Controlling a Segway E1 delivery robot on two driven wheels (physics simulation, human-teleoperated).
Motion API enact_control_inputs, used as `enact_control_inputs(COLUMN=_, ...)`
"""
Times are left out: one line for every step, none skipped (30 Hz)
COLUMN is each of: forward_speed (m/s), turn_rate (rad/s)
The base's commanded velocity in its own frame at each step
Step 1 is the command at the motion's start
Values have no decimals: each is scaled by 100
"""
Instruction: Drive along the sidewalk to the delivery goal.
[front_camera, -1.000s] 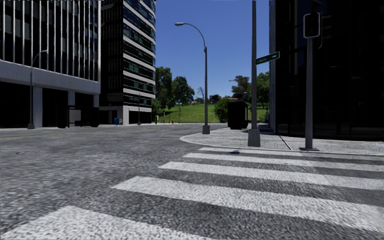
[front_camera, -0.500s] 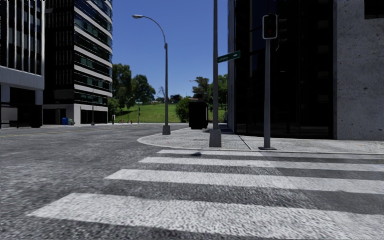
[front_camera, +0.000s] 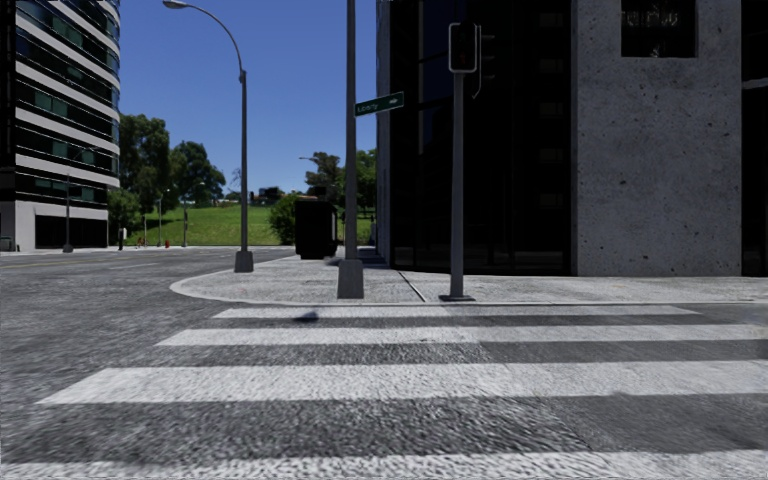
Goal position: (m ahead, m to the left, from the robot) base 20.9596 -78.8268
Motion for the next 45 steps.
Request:
enact_control_inputs(forward_speed=112, turn_rate=-54)
enact_control_inputs(forward_speed=113, turn_rate=-54)
enact_control_inputs(forward_speed=114, turn_rate=-54)
enact_control_inputs(forward_speed=114, turn_rate=-54)
enact_control_inputs(forward_speed=114, turn_rate=-54)
enact_control_inputs(forward_speed=114, turn_rate=-54)
enact_control_inputs(forward_speed=114, turn_rate=-54)
enact_control_inputs(forward_speed=114, turn_rate=-54)
enact_control_inputs(forward_speed=114, turn_rate=-54)
enact_control_inputs(forward_speed=114, turn_rate=-54)
enact_control_inputs(forward_speed=114, turn_rate=-54)
enact_control_inputs(forward_speed=114, turn_rate=-54)
enact_control_inputs(forward_speed=114, turn_rate=-54)
enact_control_inputs(forward_speed=115, turn_rate=-53)
enact_control_inputs(forward_speed=117, turn_rate=-53)
enact_control_inputs(forward_speed=119, turn_rate=-53)
enact_control_inputs(forward_speed=119, turn_rate=-53)
enact_control_inputs(forward_speed=120, turn_rate=-53)
enact_control_inputs(forward_speed=121, turn_rate=-52)
enact_control_inputs(forward_speed=122, turn_rate=-52)
enact_control_inputs(forward_speed=122, turn_rate=-52)
enact_control_inputs(forward_speed=122, turn_rate=-52)
enact_control_inputs(forward_speed=122, turn_rate=-52)
enact_control_inputs(forward_speed=122, turn_rate=-52)
enact_control_inputs(forward_speed=122, turn_rate=-52)
enact_control_inputs(forward_speed=122, turn_rate=-52)
enact_control_inputs(forward_speed=122, turn_rate=-52)
enact_control_inputs(forward_speed=122, turn_rate=-7)
enact_control_inputs(forward_speed=122, turn_rate=0)
enact_control_inputs(forward_speed=122, turn_rate=0)
enact_control_inputs(forward_speed=123, turn_rate=0)
enact_control_inputs(forward_speed=123, turn_rate=0)
enact_control_inputs(forward_speed=124, turn_rate=0)
enact_control_inputs(forward_speed=124, turn_rate=0)
enact_control_inputs(forward_speed=124, turn_rate=0)
enact_control_inputs(forward_speed=124, turn_rate=0)
enact_control_inputs(forward_speed=125, turn_rate=0)
enact_control_inputs(forward_speed=126, turn_rate=0)
enact_control_inputs(forward_speed=126, turn_rate=0)
enact_control_inputs(forward_speed=126, turn_rate=0)
enact_control_inputs(forward_speed=126, turn_rate=0)
enact_control_inputs(forward_speed=127, turn_rate=0)
enact_control_inputs(forward_speed=127, turn_rate=0)
enact_control_inputs(forward_speed=127, turn_rate=0)
enact_control_inputs(forward_speed=128, turn_rate=0)
